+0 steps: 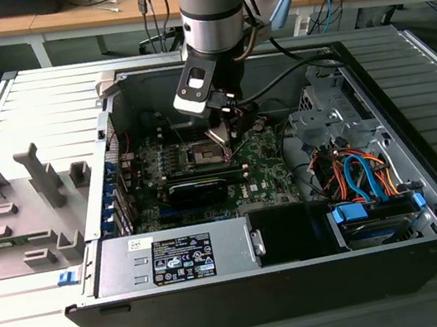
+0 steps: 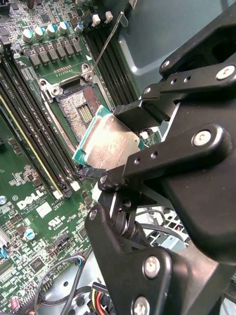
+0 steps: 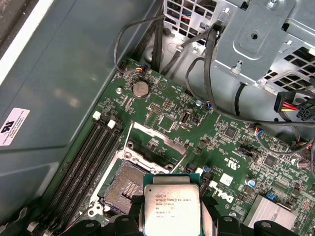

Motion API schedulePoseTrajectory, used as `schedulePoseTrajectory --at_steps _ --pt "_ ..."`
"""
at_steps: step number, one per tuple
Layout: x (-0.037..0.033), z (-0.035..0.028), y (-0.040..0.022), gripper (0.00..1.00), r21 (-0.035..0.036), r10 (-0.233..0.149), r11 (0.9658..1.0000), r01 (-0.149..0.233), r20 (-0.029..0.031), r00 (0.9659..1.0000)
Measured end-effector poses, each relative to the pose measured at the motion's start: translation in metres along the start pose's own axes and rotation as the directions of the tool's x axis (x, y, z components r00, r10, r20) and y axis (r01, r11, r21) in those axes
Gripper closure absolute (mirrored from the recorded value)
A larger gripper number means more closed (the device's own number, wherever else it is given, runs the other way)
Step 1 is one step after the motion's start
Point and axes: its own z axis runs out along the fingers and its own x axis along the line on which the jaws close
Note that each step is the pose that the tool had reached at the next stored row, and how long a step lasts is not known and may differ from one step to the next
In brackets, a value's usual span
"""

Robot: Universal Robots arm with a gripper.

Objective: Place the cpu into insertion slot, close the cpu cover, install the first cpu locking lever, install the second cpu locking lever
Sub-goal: 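Place the cpu into insertion slot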

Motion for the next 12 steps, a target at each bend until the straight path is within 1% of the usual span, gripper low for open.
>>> schedulePoseTrajectory --at_steps 12 --pt "0.0001 0.0003 -0.0002 0.45 0.0001 0.008 1.0 -0.008 0.0005 1.0"
